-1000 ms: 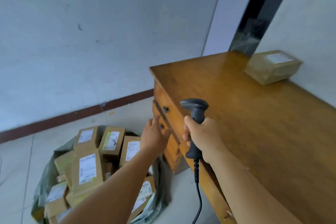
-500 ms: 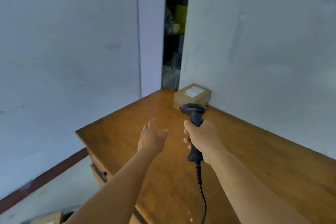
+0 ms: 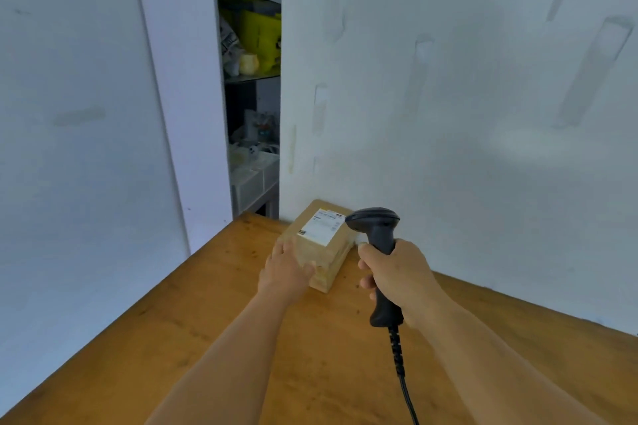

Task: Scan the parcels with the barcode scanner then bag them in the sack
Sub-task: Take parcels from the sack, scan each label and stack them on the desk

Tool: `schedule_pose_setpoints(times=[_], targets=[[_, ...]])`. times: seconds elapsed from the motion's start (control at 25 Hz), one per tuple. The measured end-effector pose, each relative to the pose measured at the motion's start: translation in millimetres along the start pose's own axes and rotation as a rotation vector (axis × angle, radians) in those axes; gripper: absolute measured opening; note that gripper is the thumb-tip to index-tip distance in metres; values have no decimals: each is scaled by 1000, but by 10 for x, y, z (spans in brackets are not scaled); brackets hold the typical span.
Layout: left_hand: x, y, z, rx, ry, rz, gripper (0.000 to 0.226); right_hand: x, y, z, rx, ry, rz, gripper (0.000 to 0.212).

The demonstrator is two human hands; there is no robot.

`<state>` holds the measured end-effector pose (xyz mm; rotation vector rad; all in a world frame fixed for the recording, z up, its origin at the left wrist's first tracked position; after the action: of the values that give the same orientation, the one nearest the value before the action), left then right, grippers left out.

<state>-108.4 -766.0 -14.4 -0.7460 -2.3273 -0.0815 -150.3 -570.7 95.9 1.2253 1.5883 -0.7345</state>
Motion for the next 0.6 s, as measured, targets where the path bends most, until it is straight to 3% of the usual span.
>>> schedule_pose_setpoints(times=[0.28, 0.44, 0.6], targets=[[58, -659, 310, 16, -103, -51, 77, 136, -472, 57, 66, 57, 35, 19], [158, -388, 630, -167, 115, -207, 64, 93, -578, 51, 65, 53, 61, 18], [209, 97, 791, -162, 258, -284, 77, -16, -569, 21, 59, 43, 103, 18]])
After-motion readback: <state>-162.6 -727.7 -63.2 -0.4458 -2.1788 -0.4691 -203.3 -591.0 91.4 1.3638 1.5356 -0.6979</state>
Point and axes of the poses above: each hand's wrist, its own y-axis away from the middle knuckle, its own z-axis out of the palm, x = y × z, the point moved 6 cm from there along -y, towards the middle knuckle, and after that the axes turned 14 degrees about x, right-handed, at the moved point
